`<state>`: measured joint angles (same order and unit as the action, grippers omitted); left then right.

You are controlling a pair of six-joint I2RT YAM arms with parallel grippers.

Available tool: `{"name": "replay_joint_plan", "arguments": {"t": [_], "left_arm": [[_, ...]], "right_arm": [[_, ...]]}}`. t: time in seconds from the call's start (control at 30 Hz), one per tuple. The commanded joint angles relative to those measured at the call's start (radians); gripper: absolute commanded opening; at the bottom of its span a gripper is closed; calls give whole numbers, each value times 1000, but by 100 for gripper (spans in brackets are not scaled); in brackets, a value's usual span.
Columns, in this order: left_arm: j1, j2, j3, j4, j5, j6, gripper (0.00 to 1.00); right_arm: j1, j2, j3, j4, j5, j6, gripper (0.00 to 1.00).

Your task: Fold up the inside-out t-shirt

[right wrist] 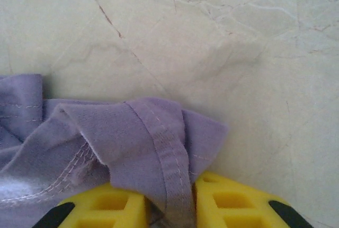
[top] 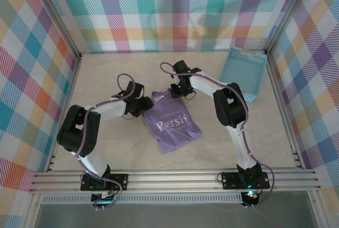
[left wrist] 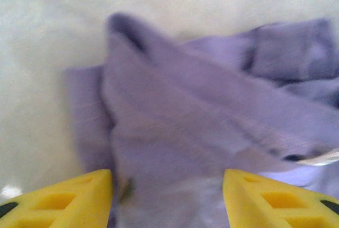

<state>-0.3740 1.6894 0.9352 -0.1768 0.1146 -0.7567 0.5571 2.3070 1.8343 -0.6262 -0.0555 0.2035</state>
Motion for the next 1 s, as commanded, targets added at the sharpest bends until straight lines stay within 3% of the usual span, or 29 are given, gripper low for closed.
{"name": "replay_joint_plan", "arguments": {"t": [0.0,0.2,0.47,0.97], "left_arm": [[6,32,30,87,37,-23,56],[7,56,43,55,25,-20,51],[-25,-78,96,-254,-226,-6,63],[-28,90,158,-188,-124,-5,61]], "right_arm": [[32,21,-32,-14,-45,27,22],[31,14,-53,-5,-27,40,18],[21,8,-57,-3,-23,48,18],[20,10,-64,-3,-21,53,18]]}}
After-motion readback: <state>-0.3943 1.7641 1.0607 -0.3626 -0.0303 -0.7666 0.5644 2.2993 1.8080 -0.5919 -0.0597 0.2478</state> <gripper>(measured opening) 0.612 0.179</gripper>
